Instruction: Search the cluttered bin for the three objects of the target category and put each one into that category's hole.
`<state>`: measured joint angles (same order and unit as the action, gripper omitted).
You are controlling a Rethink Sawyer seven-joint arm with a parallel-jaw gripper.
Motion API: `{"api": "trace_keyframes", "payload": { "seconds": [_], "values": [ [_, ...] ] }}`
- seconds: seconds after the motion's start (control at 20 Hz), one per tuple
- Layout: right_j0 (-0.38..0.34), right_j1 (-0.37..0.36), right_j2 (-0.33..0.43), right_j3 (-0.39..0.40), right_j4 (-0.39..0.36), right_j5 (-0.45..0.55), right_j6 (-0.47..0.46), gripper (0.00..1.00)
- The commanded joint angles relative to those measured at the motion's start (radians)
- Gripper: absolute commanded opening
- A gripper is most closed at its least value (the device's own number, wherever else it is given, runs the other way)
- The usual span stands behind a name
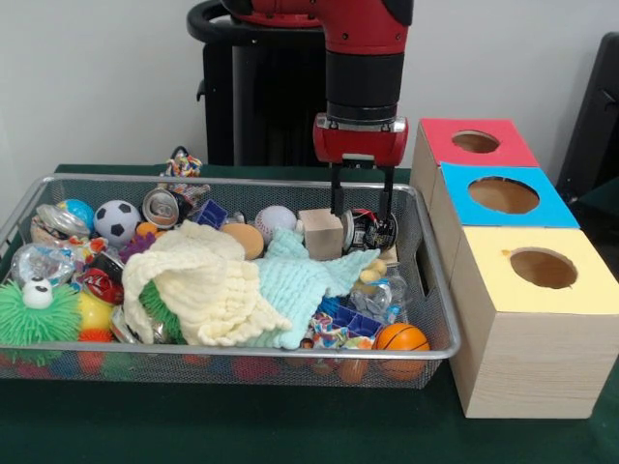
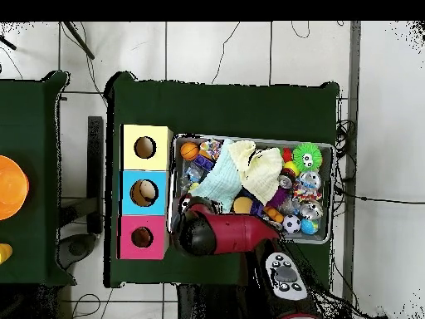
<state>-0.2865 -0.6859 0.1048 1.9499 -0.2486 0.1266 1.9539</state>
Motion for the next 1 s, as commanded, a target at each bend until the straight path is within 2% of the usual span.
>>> {"api": "trace_keyframes", "payload": {
  "seconds": [0.05,0.45,0.6,0.7,1.0],
  "values": [
    [-0.016,-0.004,0.028,-0.072,-0.053,0.004,0.029,1.00],
    [-0.016,0.004,0.044,-0.072,-0.051,-0.016,0.053,1.00],
    [-0.026,-0.005,0.067,-0.065,-0.021,-0.038,0.086,1.00],
    [-0.010,-0.005,0.046,-0.076,-0.040,-0.046,0.075,1.00],
    [0.021,0.075,-0.014,-0.087,-0.070,-0.250,0.113,1.00]
  ]
}}
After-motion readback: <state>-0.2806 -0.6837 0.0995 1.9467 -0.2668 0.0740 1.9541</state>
